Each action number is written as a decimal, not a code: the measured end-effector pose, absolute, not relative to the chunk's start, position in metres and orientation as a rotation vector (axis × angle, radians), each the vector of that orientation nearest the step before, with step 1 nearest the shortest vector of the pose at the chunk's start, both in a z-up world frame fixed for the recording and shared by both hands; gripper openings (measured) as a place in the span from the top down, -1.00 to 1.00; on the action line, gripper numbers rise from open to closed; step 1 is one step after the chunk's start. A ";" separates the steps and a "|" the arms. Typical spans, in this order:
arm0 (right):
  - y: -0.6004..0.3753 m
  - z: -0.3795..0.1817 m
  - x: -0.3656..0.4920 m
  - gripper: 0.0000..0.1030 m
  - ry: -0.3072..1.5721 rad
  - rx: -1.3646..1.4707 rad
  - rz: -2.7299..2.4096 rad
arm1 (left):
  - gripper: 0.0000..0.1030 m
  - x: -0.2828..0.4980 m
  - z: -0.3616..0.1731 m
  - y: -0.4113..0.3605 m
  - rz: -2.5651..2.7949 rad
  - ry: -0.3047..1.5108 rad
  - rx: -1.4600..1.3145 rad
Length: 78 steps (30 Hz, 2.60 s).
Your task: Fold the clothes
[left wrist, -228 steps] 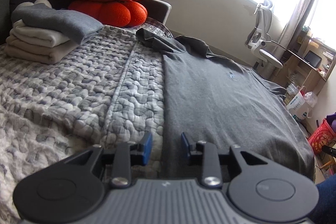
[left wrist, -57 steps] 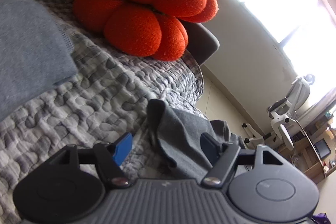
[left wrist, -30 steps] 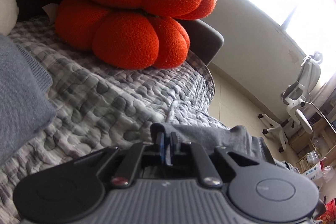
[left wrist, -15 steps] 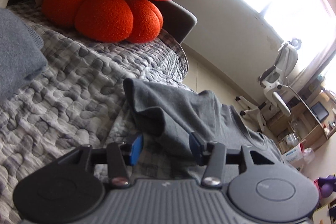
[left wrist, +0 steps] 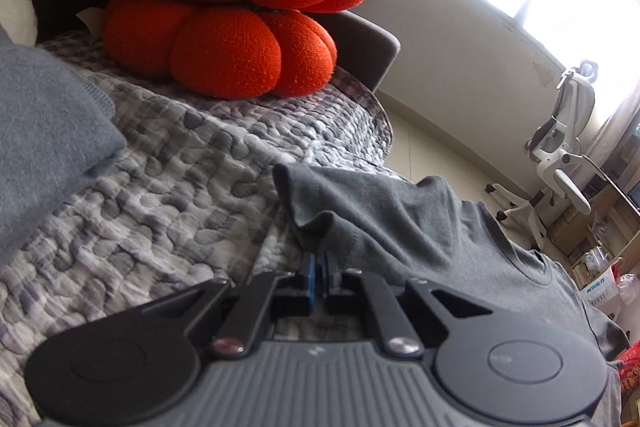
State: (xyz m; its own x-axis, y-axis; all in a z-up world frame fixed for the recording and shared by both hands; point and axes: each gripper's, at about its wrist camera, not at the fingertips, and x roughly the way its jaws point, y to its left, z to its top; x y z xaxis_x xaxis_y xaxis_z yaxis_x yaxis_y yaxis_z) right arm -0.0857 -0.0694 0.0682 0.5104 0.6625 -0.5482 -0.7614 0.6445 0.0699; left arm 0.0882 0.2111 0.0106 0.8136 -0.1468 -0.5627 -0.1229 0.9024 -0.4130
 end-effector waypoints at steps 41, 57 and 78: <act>-0.030 0.014 -0.083 0.93 0.726 -0.072 0.899 | 0.72 0.115 -0.004 0.213 -0.053 0.597 -0.530; -0.170 0.033 -0.037 0.11 0.517 0.128 0.398 | -0.06 0.117 -0.004 0.250 -0.064 0.576 -0.704; -0.224 -0.012 -0.021 -0.12 0.556 0.408 0.474 | 0.83 0.149 0.033 0.210 0.009 0.528 -0.437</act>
State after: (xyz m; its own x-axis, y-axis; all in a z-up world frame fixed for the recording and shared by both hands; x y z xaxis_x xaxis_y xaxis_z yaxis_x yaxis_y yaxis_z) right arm -0.0213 -0.2241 -0.0125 0.7482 0.5277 -0.4022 -0.3138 0.8155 0.4864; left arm 0.1488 0.2097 0.0331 0.8658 -0.1027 -0.4898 -0.1193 0.9081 -0.4014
